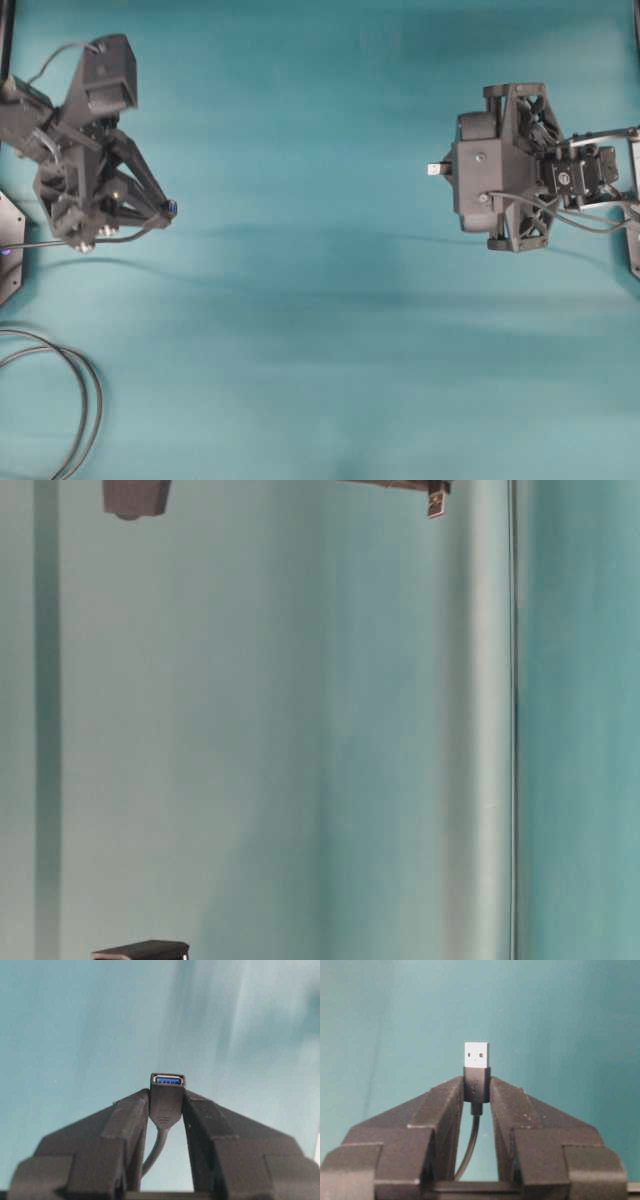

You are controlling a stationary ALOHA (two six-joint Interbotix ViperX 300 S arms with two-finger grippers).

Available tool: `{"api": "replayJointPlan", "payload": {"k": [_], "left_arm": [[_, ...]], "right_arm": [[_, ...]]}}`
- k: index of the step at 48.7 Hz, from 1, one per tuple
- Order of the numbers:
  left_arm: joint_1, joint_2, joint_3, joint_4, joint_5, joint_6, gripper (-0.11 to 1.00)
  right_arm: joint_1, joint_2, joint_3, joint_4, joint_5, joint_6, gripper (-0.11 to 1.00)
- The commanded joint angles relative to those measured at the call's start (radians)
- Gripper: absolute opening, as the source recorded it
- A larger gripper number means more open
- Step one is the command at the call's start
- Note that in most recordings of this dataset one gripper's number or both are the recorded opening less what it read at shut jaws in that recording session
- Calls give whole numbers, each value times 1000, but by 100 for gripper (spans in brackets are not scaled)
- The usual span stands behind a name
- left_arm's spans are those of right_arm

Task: Insert the USB using both arms.
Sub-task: 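Lift both held connectors and rotate them to face each other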

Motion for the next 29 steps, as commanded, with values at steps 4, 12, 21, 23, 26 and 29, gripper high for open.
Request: {"api": "replayJointPlan", "payload": {"k": [4, 12, 21, 23, 26, 29], "left_arm": [[77, 34, -3, -141, 72, 124, 27], [152, 123, -8, -341, 153, 304, 27], [207, 253, -26, -489, 250, 454, 27], [219, 285, -37, -512, 275, 479, 27], [235, 334, -63, -543, 318, 508, 27], [250, 391, -101, -580, 379, 532, 27]], "right_arm": [[60, -12, -49, -160, 75, 86, 20], [144, -11, -52, -411, 178, 298, 20], [255, -11, 9, -650, 305, 541, 20], [278, -11, 32, -683, 325, 565, 20], [305, -9, 63, -718, 344, 569, 20], [321, -5, 81, -732, 353, 568, 20]]}}
